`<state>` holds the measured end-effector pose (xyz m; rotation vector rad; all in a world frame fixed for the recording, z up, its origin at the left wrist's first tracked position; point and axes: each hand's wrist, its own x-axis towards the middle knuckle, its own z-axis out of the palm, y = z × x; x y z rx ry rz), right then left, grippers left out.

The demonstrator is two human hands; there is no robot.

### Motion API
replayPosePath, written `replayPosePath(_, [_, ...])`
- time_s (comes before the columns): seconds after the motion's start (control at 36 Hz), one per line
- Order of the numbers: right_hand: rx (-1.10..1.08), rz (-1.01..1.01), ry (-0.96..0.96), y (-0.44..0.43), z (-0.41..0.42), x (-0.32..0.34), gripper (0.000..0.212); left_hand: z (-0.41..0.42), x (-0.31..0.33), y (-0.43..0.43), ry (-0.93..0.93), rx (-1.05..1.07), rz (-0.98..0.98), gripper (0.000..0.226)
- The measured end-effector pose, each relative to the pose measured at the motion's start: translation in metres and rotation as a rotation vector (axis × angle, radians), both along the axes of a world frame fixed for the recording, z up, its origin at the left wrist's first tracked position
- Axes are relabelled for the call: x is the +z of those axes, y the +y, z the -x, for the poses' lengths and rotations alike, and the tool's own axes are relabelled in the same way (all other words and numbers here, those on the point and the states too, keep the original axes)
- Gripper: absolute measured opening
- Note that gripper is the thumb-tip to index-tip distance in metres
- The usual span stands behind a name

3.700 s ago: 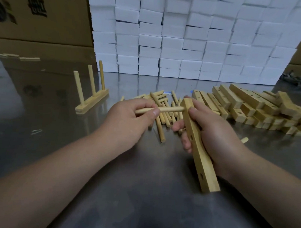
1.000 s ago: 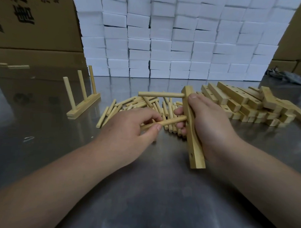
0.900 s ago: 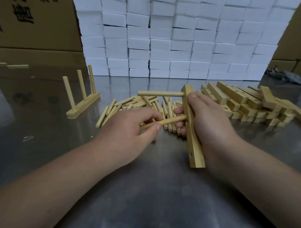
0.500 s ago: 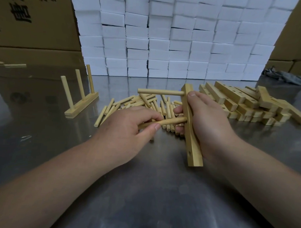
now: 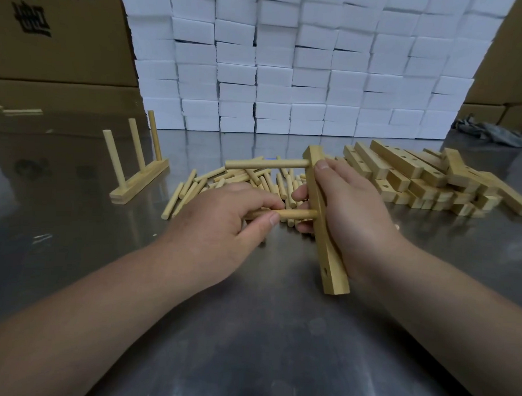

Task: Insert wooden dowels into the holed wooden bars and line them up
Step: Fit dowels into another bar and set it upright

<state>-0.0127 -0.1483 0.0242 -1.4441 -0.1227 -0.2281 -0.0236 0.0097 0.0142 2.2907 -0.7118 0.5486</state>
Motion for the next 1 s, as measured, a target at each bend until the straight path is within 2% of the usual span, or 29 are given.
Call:
replayPosePath(0.17, [-0.004,0.015,0.0,0.0023,0.0022,0.0,0.018,0.0011,0.0013,-0.002,0.021,-0.006,-0.006,0.007])
replayPosePath(0.39, [-0.001,0.028,-0.007,0.0041,0.0038,-0.0019,0.021,0.0001,-0.0007,-0.003,0.003,-0.008,0.027,0.006])
replayPosePath(0.42, [0.002,0.032,-0.008,0.0041,0.0041,-0.0019,0.021,0.0003,-0.0002,-0.0029,0.003,-0.009,0.023,0.008])
replayPosePath(0.47, [0.01,0.037,-0.004,0.0036,0.0047,-0.0016,0.021,0.0008,0.0007,-0.0031,0.006,-0.012,0.008,0.027])
replayPosePath(0.53, [0.017,0.045,0.0,0.0039,0.0051,-0.0016,0.022,0.0003,0.0009,-0.0026,0.022,-0.018,-0.004,0.028])
replayPosePath(0.64, [0.012,0.082,-0.015,0.0051,0.0054,-0.003,0.025,-0.0006,-0.0012,0.0003,0.082,-0.051,-0.037,0.008])
replayPosePath(0.83, [-0.001,0.134,-0.047,0.0055,0.0062,-0.0044,0.03,0.001,-0.0007,-0.003,0.278,-0.046,0.105,0.022])
replayPosePath(0.94, [0.003,0.162,-0.073,0.0069,0.0083,-0.0057,0.03,-0.0006,0.004,-0.002,0.399,-0.048,0.152,0.022])
replayPosePath(1.0, [0.01,0.158,-0.073,0.0073,0.0092,-0.0052,0.028,0.0,0.005,-0.0025,0.401,-0.051,0.168,0.023])
